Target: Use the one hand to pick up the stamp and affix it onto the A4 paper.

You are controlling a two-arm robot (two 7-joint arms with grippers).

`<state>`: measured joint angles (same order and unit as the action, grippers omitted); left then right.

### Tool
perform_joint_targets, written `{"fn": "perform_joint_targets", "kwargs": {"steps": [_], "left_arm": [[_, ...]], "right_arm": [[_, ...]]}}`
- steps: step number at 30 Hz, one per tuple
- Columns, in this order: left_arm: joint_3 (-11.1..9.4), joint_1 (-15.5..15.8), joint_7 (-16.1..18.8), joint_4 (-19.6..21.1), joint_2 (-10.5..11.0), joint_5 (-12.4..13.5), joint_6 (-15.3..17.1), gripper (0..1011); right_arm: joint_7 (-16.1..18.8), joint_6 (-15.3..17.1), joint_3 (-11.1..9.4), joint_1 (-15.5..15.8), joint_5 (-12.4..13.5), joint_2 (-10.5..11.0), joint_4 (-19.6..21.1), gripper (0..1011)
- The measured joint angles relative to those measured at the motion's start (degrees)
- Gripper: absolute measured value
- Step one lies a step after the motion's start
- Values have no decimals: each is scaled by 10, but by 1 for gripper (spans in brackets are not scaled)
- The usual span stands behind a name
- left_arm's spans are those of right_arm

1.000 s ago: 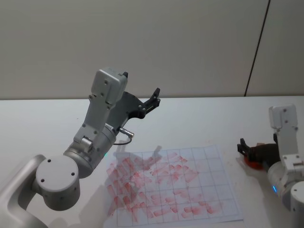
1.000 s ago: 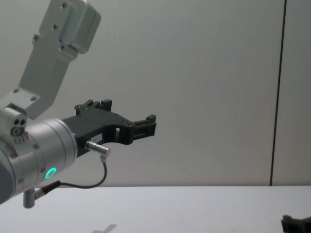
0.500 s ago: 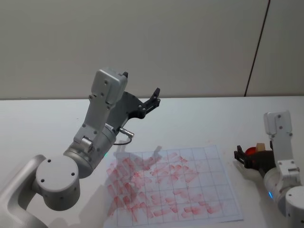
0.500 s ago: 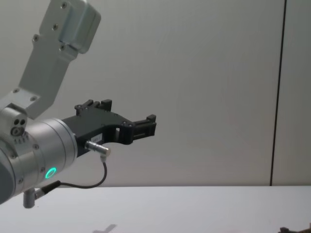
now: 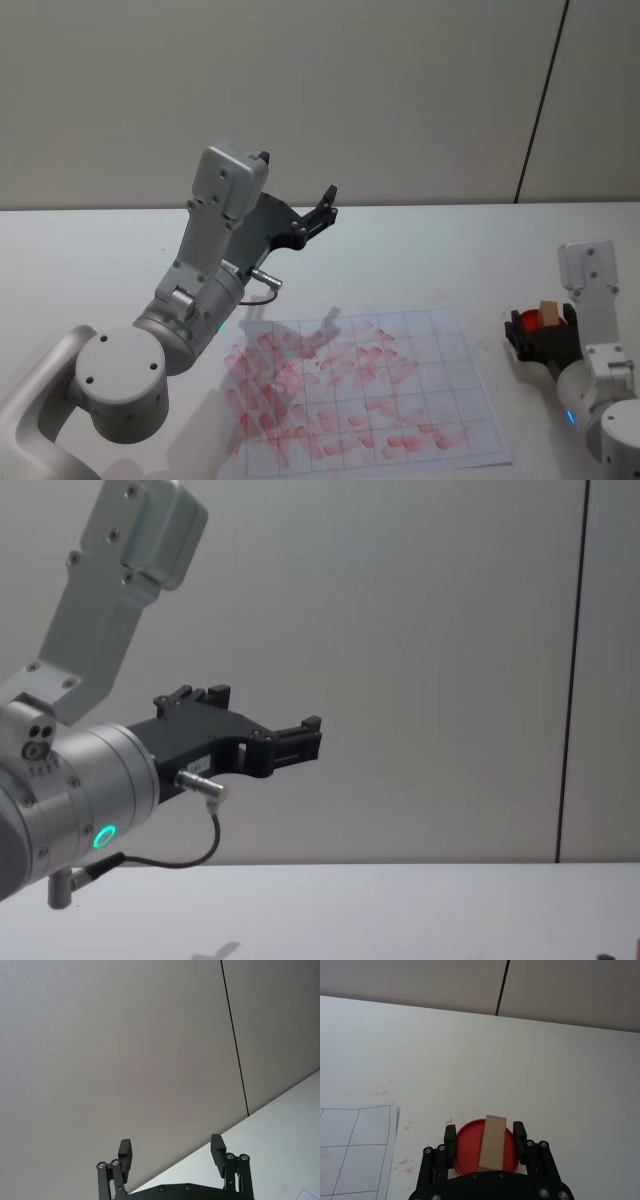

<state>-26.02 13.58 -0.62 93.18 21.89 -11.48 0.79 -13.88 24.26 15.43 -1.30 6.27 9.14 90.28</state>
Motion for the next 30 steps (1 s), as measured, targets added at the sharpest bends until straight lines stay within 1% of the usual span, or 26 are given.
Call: {"fn": "perform_joint_targets", "kwargs": {"steps": [1, 3, 4, 5, 7, 11, 13, 14, 15, 16, 18, 23, 30], "left_arm": [[0, 0, 0, 0, 0, 0, 0, 1001], [0, 0, 0, 0, 0, 0, 0, 1001], [0, 0, 0, 0, 0, 0, 0, 1002], [0, 0, 0, 0, 0, 0, 0, 1001], [0, 0, 0, 0, 0, 0, 0, 1001], [0, 0, 0, 0, 0, 0, 0, 1001], [0, 0, 0, 0, 0, 0, 0, 1001], [0, 0, 0, 0, 0, 0, 0, 1001], [0, 0, 0, 0, 0, 0, 0, 1001], [0, 0, 0, 0, 0, 0, 0, 1001], [0, 0, 0, 0, 0, 0, 0, 1001], [0, 0, 0, 0, 0, 0, 0, 1001], [0, 0, 0, 0, 0, 0, 0, 1002]], "right_arm": [[-1, 0, 0, 0, 0, 0, 0, 704], [-3, 0, -1, 1, 0, -1, 0, 664], [-5, 1, -2, 2, 0, -1, 1, 603], [-6, 1, -2, 2, 0, -1, 1, 589], [-10, 2, -4, 4, 0, -2, 1, 503], [-15, 3, -6, 5, 0, -3, 2, 402], [-18, 3, -7, 7, 0, -3, 3, 303], [-19, 3, -7, 7, 0, -4, 3, 281], [-19, 3, -8, 7, 0, -4, 3, 281], [-20, 3, -8, 8, 0, -4, 4, 233], [-21, 3, -9, 8, -1, -4, 4, 219], [-21, 4, -12, 9, 0, -6, 3, 220], [-21, 8, -16, 6, 6, -9, -7, 220]]}}
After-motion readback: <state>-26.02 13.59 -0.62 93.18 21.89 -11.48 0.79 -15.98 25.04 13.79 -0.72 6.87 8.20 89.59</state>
